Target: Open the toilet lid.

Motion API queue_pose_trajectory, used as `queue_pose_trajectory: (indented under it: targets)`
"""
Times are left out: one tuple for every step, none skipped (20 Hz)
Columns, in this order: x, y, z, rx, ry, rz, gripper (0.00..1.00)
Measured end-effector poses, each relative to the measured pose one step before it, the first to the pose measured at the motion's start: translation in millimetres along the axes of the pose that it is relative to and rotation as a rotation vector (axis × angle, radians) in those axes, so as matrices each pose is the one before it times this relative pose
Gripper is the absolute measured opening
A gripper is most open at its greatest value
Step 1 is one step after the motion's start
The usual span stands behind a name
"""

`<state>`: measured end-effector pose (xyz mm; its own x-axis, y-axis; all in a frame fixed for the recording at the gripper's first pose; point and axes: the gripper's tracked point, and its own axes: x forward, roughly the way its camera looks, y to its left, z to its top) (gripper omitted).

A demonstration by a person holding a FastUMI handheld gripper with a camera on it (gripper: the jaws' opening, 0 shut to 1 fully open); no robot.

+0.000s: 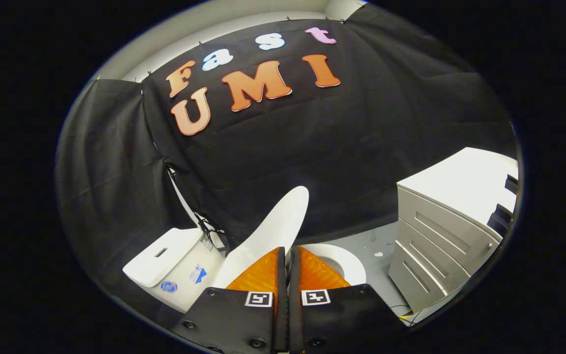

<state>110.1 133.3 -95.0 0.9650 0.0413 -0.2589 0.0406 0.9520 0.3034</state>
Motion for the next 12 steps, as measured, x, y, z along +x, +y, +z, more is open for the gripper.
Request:
queue_pose_trajectory:
  targets:
    - [1.01,11.28,7.84,-0.02336,-0.01223,0.00432,0.08]
    - [-0.11,10.86,6.13,-0.02306,-0.00896,0.00164,0.08]
    - [-1.01,11.37,4.18,-0.01797,-0.00348,0.00105,0.08]
    - [-0.38,9.47,3.92,-0.01297,-0.00142,-0.00395,0.08]
    - [0.77,5.75,3.19,-0.01307,0.00655,-0.01384,0.08]
    - [0.33,5.74,1.45,-0.01227,0.00865,-0.01044,0.08]
    - [-0.97,5.51,2.97,-0.01359,0.00392,-0.00708,0.08]
    - [-0.49,8.32,5.58,-0.01555,-0.00139,0.00231,0.08]
    - [-3.72,9.63,4.32,-0.01622,-0.00368,0.00232,0.08]
    - [0.21,8.93,3.63,-0.01863,-0.00094,0.0004,0.08]
    - [-0.42,9.47,3.57,-0.01912,-0.00222,-0.0005,0.08]
    - [-0.87,10.64,5.21,-0.01648,-0.00389,0.00299,0.08]
